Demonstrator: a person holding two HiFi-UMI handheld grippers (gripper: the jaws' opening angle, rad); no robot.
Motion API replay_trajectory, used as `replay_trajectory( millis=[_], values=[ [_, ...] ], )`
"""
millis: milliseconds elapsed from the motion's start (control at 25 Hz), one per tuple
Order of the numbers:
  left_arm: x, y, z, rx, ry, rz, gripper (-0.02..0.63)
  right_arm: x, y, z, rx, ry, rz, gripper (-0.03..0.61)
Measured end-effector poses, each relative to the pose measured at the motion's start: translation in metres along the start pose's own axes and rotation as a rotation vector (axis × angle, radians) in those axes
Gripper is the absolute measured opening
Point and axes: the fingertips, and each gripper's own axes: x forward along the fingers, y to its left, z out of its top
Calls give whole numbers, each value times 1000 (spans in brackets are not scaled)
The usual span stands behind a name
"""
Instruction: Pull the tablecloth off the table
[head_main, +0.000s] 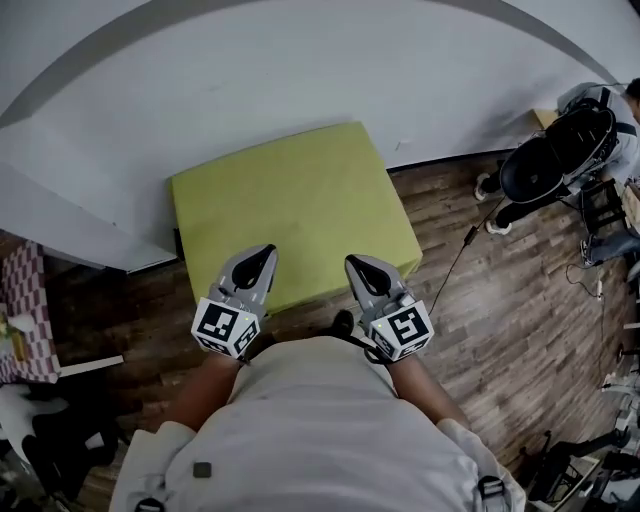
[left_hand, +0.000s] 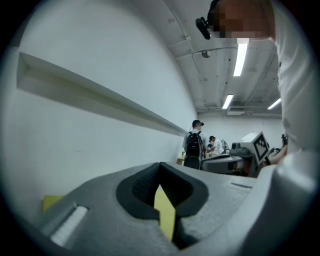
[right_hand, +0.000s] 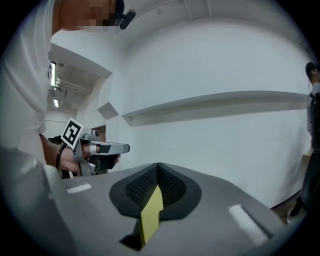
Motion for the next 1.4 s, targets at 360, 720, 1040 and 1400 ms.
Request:
replay_trajectory(
  millis=[360, 720, 1040, 1400],
  values=[
    [49, -6, -24, -75, 63, 176, 3, 6, -82, -18, 4, 83, 166, 11],
    [56, 35, -69, -164, 189, 306, 3, 50, -107, -69, 38, 256, 299, 11],
    [39, 96, -164, -247, 378, 335, 5, 101, -130, -140, 34, 438, 280, 58],
    [9, 142, -277, -396, 608, 361, 141, 127, -154, -240, 48, 710, 247, 193]
  ],
)
